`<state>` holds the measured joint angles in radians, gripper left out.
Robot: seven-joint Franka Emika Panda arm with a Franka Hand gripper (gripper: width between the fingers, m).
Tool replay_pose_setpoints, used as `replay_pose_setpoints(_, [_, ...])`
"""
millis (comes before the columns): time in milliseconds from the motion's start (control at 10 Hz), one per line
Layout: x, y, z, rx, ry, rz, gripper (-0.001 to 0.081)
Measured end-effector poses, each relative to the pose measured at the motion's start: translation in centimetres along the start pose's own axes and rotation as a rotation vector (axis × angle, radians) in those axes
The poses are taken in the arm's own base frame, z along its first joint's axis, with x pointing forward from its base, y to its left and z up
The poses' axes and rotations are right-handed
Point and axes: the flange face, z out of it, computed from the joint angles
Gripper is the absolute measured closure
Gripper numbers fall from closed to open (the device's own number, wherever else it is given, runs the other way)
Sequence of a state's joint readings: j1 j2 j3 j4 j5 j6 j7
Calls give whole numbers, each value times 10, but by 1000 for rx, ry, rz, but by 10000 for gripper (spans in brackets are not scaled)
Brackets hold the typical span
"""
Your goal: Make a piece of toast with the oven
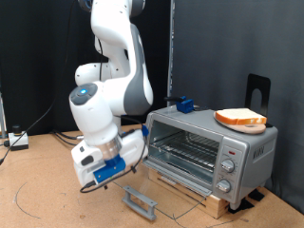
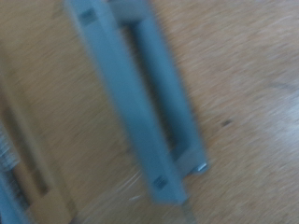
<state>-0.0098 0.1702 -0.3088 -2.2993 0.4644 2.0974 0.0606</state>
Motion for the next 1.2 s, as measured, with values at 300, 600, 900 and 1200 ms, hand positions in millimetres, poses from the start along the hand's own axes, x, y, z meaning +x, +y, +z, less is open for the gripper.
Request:
replay_pose_setpoints(300, [-22,3,-38,107,-124,-147,-1])
replay_pose_setpoints(600, [-43,5,-69,153,-113,-160,-1])
replay_pose_setpoints(900, [-62,-10,-67,203,-237,-363,-1])
replay_pose_setpoints(1200, [-97,-37,-73,234,-345,-741,-1])
